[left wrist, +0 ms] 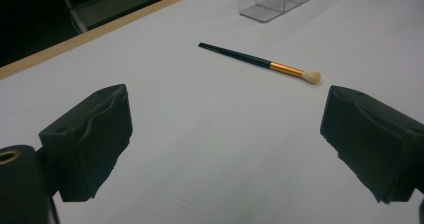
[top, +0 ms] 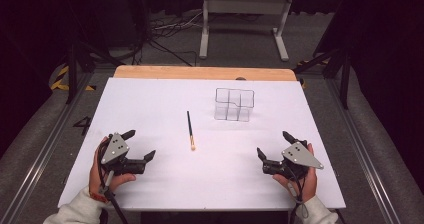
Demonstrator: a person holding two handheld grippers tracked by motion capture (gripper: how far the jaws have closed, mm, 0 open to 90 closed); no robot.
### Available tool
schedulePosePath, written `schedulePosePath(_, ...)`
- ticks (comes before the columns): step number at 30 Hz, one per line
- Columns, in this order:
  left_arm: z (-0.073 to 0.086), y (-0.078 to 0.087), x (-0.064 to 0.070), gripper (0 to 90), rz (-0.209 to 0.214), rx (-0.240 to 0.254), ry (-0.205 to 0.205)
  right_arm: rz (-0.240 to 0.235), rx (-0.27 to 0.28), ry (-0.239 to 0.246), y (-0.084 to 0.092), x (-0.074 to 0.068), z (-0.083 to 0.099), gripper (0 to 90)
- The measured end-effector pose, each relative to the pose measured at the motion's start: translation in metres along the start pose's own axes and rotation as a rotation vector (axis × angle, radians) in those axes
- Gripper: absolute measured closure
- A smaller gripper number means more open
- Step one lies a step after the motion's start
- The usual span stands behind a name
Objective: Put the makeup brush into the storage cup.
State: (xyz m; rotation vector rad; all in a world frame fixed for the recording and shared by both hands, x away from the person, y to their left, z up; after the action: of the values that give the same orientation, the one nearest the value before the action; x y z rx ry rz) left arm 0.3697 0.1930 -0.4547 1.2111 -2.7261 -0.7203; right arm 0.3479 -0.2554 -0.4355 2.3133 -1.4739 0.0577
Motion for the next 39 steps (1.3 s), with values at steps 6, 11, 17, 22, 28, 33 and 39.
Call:
schedulePosePath(6,0.003,-0.002,0.001,7.2,-0.017,-0.037,0.009,0.008,-0.022,0.02,0.005,-0.001,0.004,5.3)
schedulePosePath(11,0.001,-0.003,0.001,9.1,-0.026,-0.06,0.015,0.007,-0.049,0.043,0.005,-0.003,0.008,5.8)
schedulePosePath(17,-0.007,-0.012,-0.003,9.9,-0.021,-0.12,0.039,0.009,-0.063,0.015,0.005,0.004,0.013,5.9)
schedulePosePath(22,-0.027,-0.025,0.001,13.1,0.022,-0.2,0.071,0.002,-0.084,-0.006,0.003,0.009,0.019,5.8)
schedulePosePath(28,-0.053,-0.059,0.01,14.9,0.036,-0.369,0.121,0.017,-0.087,-0.02,0.003,0.014,0.02,5.8)
schedulePosePath(33,-0.077,-0.096,0.017,13.6,0.08,-0.519,0.211,0.014,-0.094,-0.023,0.003,0.017,0.023,5.7)
schedulePosePath(39,-0.09,-0.125,0.024,12.6,0.075,-0.662,0.219,0.018,-0.101,-0.022,0.001,0.016,0.026,5.6)
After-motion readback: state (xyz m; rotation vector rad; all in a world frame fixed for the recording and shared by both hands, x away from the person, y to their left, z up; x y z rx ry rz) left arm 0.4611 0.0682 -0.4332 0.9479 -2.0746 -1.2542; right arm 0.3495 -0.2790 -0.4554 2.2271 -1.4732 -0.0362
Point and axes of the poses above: each handheld gripper's, and its own axes: y roughly backward along the jaws, z roughly out of its underside, x roughly to its right, the point moved 4 cm from there along -y, roughly forward along the jaws, and after that the axes turned 2 degrees about -x, right-handed, at the moved point
